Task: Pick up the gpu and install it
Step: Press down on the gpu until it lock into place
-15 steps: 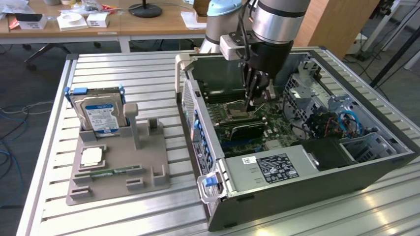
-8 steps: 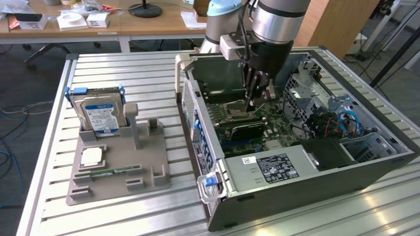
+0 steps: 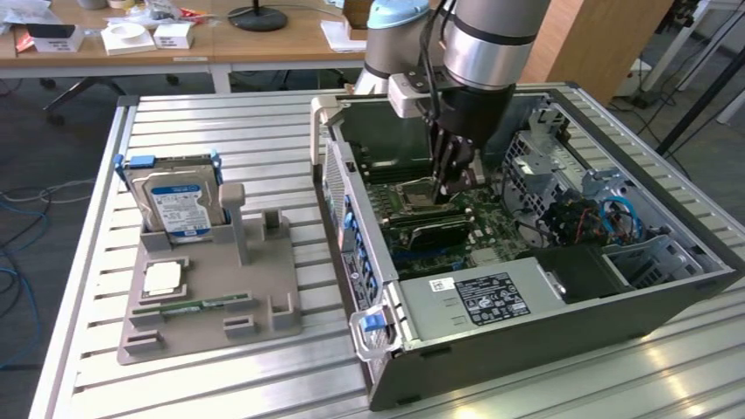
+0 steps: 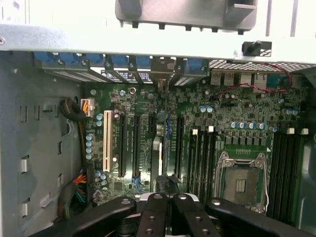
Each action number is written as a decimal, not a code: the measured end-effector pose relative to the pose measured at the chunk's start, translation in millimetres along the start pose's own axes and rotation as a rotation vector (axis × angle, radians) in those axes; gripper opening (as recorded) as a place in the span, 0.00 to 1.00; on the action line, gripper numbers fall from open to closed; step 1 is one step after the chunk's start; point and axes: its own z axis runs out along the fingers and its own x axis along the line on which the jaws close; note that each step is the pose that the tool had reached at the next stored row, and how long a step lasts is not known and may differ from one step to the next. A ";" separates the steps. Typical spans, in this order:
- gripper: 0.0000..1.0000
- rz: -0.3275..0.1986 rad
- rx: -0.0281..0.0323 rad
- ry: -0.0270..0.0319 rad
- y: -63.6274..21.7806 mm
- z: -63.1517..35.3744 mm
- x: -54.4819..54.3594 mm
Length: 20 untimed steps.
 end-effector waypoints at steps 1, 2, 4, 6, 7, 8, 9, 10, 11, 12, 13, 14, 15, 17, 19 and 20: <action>0.10 0.000 -0.0001 0.0002 0.0 0.0 0.0; 0.10 0.000 -0.0001 0.0002 0.0 0.0 0.0; 0.10 0.000 -0.0001 0.0003 0.0 0.0 0.0; 0.10 0.000 0.0000 -0.0001 0.0 0.7 0.0; 0.10 0.000 0.0001 -0.0001 0.0 1.8 0.0; 0.10 0.000 0.0000 0.0000 0.1 2.8 0.0; 0.10 0.000 -0.0001 0.0001 0.1 4.0 0.0; 0.10 0.000 0.0000 0.0001 0.1 5.3 0.1; 0.10 0.000 -0.0001 0.0001 0.1 6.7 0.1; 0.10 0.000 -0.0001 0.0002 0.2 8.0 0.1; 0.10 0.000 -0.0001 0.0002 0.2 9.4 0.1; 0.10 0.000 -0.0001 0.0001 0.2 10.8 0.1; 0.10 0.000 -0.0001 0.0001 0.2 12.3 0.1; 0.10 0.001 -0.0001 0.0002 0.3 15.2 0.1; 0.10 0.001 0.0000 0.0001 0.4 18.5 0.2; 0.10 0.001 0.0000 0.0001 0.4 19.9 0.2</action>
